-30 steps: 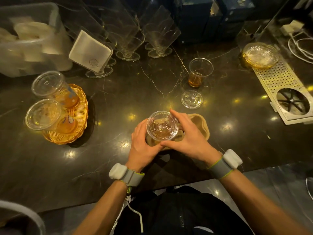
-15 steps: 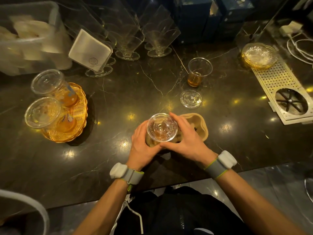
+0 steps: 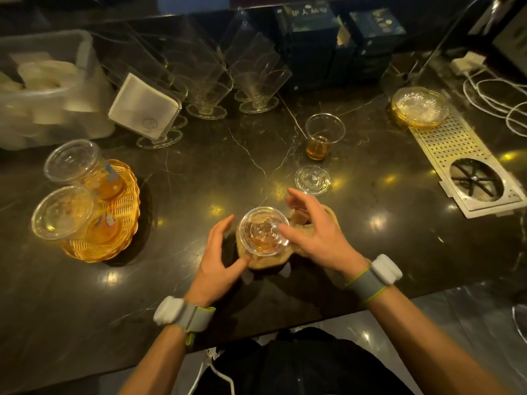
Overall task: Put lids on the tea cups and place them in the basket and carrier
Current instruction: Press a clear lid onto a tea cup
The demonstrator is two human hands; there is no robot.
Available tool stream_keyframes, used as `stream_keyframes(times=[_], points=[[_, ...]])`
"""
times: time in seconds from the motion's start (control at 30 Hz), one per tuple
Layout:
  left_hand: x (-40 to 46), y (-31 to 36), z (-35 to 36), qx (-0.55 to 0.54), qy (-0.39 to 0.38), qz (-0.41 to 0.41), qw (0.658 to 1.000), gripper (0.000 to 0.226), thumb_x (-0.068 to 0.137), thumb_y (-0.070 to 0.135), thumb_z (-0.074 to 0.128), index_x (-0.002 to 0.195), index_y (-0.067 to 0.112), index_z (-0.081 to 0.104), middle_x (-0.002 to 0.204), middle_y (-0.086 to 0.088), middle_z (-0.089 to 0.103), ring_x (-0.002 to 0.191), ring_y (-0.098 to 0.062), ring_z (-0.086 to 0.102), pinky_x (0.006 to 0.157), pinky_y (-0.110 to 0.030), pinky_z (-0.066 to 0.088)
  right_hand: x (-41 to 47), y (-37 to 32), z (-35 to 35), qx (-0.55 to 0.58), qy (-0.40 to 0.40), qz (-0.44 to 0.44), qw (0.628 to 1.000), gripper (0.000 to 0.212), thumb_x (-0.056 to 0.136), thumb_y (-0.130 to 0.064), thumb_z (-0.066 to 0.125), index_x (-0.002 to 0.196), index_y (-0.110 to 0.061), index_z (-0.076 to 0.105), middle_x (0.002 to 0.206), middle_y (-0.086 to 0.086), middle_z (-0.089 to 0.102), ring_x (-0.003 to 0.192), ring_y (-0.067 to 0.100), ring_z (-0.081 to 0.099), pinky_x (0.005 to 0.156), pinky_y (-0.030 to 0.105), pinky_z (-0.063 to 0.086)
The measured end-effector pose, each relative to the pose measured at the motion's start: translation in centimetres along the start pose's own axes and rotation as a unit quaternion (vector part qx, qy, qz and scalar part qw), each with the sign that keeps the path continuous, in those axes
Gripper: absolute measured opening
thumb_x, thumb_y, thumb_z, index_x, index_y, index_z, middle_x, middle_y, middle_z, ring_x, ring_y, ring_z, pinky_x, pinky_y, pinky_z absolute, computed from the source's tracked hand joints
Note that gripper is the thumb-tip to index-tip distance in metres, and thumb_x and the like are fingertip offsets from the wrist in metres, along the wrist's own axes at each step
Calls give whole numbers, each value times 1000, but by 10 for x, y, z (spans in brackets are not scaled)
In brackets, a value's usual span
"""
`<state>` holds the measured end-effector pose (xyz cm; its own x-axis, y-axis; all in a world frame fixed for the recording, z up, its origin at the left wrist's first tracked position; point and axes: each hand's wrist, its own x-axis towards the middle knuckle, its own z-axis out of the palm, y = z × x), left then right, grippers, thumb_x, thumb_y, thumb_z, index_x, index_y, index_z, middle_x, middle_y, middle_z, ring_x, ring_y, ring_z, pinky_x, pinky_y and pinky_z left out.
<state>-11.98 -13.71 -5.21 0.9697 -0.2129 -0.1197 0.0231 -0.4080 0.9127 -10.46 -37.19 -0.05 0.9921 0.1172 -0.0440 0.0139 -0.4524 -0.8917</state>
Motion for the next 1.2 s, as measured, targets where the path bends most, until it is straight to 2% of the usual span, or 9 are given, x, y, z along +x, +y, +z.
stream_keyframes(times=[0.1,0.2,0.43,0.57,0.67,0.77,0.9,1.03,1.2], points=[[11,-7,-14,-20,33,-29,999,69,81,21,70,143,31,40,145,7,48,134,-3,45,111,-28,36,13,2,-14,-10,71,5,997,50,93,-39,62,137,-18,51,127,-1,60,119,6,56,106,33,46],[40,-1,-21,-19,66,-41,997,53,87,2,67,130,31,52,130,7,61,123,-3,55,110,-33,42,31,8,-33,-61,114,12,992,41,94,-26,64,132,-15,54,124,3,61,115,12,58,104,34,47],[129,32,-13,18,26,-50,998,28,93,8,62,119,20,63,110,2,69,104,-13,64,90,-19,46,68,31,-59,-207,98,65,971,68,87,-38,70,143,-13,42,137,9,49,129,23,46,108,32,37],[171,54,8,37,-46,-49,997,30,92,4,63,122,7,64,113,-10,70,101,-19,64,97,-33,50,87,44,-60,-245,49,141,958,96,79,-51,74,152,-10,28,149,14,38,139,30,34,114,39,32],[201,62,26,40,-87,-63,993,31,92,4,62,123,5,63,112,-13,69,84,-13,61,88,-30,51,99,56,-59,-251,25,178,951,107,77,-54,76,154,-7,20,155,14,32,143,32,29,116,39,27],[219,63,44,38,-131,-84,987,29,92,5,62,120,8,63,106,-7,67,84,-11,61,85,-28,52,106,64,-57,-254,12,185,949,111,74,-54,78,155,-6,18,157,14,30,144,33,25,117,39,24],[231,63,62,23,-161,-111,980,20,92,9,62,110,18,62,99,-7,66,84,-24,62,89,-45,55,107,71,-53,-299,-1,173,938,112,70,-49,81,155,-9,19,154,13,32,140,34,27,116,40,27],[239,60,74,0,-179,-118,977,17,91,8,63,103,21,63,105,-12,66,85,-20,62,79,-34,56,109,75,-53,-311,10,157,937,103,73,-47,76,154,-12,22,147,13,38,134,34,34,110,44,34],[239,68,74,-19,-173,-141,975,17,93,9,62,109,14,63,106,-14,63,88,-23,63,88,-42,57,106,71,-58,-263,25,152,952,106,67,-49,75,153,-19,21,143,11,38,133,30,35,109,41,37]])
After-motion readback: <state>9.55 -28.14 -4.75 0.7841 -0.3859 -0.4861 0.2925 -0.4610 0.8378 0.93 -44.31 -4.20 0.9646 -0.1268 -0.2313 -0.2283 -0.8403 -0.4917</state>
